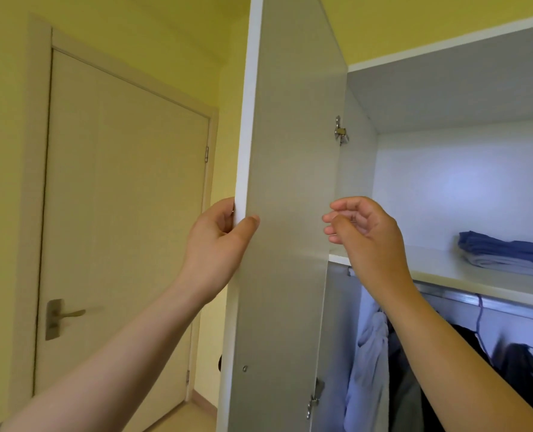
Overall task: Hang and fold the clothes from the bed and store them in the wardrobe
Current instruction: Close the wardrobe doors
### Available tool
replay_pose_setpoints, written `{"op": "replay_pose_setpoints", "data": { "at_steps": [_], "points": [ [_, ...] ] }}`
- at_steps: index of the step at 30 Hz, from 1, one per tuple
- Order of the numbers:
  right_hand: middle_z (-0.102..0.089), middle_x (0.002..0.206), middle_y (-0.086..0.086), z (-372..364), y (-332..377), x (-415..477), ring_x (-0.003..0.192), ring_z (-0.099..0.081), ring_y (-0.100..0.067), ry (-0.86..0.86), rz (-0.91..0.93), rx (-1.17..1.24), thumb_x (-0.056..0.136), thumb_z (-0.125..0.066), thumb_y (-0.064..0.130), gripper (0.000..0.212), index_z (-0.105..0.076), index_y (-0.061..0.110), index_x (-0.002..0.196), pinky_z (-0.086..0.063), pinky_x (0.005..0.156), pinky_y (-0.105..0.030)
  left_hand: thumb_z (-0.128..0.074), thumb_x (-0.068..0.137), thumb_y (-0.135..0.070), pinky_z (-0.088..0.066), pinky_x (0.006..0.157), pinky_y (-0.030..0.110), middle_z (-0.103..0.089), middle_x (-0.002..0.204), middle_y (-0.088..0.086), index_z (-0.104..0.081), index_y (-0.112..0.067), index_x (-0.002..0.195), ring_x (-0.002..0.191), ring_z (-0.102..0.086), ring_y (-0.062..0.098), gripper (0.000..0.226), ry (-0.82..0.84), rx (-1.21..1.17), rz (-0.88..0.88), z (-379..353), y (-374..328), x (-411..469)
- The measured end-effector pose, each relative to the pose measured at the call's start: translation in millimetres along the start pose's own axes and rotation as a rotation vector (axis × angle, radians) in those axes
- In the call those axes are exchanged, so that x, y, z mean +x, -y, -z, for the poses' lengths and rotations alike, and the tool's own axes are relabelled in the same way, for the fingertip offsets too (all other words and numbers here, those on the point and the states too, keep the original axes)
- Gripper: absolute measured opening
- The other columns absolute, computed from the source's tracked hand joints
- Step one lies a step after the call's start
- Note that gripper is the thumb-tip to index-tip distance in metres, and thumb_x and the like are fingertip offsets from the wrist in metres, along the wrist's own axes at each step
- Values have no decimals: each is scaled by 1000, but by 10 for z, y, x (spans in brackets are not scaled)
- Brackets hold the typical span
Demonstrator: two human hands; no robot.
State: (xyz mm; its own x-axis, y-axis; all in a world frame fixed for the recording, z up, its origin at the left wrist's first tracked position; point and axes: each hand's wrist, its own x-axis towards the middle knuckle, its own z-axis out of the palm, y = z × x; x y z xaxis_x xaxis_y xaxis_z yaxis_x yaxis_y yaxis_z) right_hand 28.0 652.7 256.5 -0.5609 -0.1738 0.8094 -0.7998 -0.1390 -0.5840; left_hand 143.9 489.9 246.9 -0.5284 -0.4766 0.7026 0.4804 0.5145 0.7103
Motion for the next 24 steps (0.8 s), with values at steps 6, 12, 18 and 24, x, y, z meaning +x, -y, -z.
{"op": "replay_pose_setpoints", "data": {
  "at_steps": [6,12,18,24],
  "points": [
    [-73,86,5,592,28,-99,76,-70,-7,-57,22,-31,92,-57,9,17,-64,24,93,-56,70,-19,-56,93,-12,-43,63,7,-72,87,-18,-71,-21,100,72,-63,-1,18,-5,-130,-86,-472,-213,-282],
    [-73,94,-2,1229,37,-229,78,-70,-9,-125,18,-104,95,-56,9,16,-64,23,98,-57,73,-20,-65,90,-19,-48,80,7,-70,113,-15,-68,-25,116,98,-66,-2,26,48,-221,-95,-1006,-326,-437],
    [-72,92,-4,1964,97,-385,79,-70,-14,-220,-27,-155,93,-59,3,20,-64,23,94,-56,72,-23,-72,85,-13,-48,81,7,-61,128,-13,-66,-25,121,112,-58,-8,38,171,-290,-110,-1765,-350,-574],
    [-71,95,-8,2611,84,-589,77,-67,-15,-299,-81,-242,94,-56,3,21,-64,23,93,-55,72,-23,-64,92,-20,-39,102,10,-35,152,-15,-54,-26,137,126,-38,-17,46,378,-113,-225,-2544,-247,-622]
  ]
}}
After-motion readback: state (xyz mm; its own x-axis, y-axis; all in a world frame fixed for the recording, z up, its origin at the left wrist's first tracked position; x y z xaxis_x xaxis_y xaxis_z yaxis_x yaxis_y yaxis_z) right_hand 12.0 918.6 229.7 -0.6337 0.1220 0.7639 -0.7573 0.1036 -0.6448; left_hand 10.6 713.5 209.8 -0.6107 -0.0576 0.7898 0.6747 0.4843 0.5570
